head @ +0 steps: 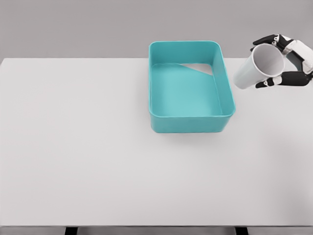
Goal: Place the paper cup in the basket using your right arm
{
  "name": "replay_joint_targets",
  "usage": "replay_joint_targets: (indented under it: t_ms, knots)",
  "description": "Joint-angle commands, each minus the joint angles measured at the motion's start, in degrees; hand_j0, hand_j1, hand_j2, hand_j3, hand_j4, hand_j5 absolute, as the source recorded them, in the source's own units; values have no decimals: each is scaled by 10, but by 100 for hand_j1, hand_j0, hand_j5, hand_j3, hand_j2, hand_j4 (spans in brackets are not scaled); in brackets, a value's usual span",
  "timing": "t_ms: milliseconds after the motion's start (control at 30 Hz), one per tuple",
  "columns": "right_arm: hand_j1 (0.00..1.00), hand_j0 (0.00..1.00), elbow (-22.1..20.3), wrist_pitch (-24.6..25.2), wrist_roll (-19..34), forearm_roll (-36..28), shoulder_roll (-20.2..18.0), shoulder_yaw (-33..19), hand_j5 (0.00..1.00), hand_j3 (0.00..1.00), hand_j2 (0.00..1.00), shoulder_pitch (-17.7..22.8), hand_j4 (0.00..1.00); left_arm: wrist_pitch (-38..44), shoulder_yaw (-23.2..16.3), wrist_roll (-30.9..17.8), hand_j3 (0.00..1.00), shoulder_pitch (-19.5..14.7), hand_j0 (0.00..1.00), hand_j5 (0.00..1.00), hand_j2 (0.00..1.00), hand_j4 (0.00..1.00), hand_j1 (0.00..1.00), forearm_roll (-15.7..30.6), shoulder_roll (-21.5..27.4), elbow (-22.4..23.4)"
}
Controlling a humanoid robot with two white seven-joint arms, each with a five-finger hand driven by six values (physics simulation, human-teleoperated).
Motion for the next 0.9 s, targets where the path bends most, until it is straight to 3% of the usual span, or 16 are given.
replay_joint_targets:
  t_ms: [0,367,500,867]
  knots:
    - [61,61,-4,3,0,-1,18,2,61,61,61,0,61,0,0,0,100,0,100,100,100,100,100,0,0,0]
    - [61,61,3,24,0,44,83,22,61,61,61,-37,61,0,0,0,100,0,100,100,100,100,100,0,0,0]
    - [61,61,11,45,0,92,121,24,61,61,61,-54,61,0,0,0,100,0,100,100,100,100,100,1,0,0]
    - [61,61,51,47,0,139,165,31,61,61,61,-75,61,0,0,0,100,0,100,100,100,100,100,1,0,0]
